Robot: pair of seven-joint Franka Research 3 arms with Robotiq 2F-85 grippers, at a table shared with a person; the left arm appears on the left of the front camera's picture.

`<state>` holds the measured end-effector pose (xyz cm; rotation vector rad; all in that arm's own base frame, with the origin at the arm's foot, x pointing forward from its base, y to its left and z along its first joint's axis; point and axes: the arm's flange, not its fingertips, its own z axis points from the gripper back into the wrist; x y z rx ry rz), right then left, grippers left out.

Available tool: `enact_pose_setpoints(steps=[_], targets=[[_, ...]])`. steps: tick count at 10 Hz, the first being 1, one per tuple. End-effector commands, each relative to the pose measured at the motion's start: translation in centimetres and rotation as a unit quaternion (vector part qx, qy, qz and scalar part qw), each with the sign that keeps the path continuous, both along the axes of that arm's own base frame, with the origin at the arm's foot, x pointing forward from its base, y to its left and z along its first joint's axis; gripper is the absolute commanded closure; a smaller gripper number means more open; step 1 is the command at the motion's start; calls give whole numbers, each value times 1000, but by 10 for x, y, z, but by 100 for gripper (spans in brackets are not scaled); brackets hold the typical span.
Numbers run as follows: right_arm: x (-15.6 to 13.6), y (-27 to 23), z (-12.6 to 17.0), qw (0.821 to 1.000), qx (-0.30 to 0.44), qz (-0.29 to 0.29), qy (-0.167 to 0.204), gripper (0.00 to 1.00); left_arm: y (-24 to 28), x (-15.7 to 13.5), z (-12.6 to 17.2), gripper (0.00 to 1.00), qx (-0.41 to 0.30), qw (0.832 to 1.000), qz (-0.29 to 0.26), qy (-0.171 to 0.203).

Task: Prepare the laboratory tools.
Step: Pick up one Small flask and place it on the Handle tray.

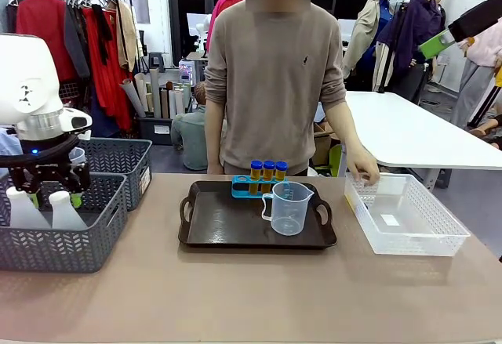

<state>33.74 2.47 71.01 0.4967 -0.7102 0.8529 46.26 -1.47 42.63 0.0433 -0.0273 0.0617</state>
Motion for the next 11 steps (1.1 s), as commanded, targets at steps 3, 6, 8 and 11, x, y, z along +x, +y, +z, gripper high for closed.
enact_pose_setpoints(steps=[3,6,8,11], targets=[[1,1,1,1000,9,6,-4,0,4,2,-6,100,0,1000,0,-12],[1,1,1,1000,9,6,-4,0,4,5,-5,100,-6,1000,-3,-15],[1,1,1,1000,9,6,-4,0,-15,3,38,100,-7,999,-34,-19],[1,1,1,1000,9,6,-4,0,-40,-4,127,100,4,995,-95,-6]])
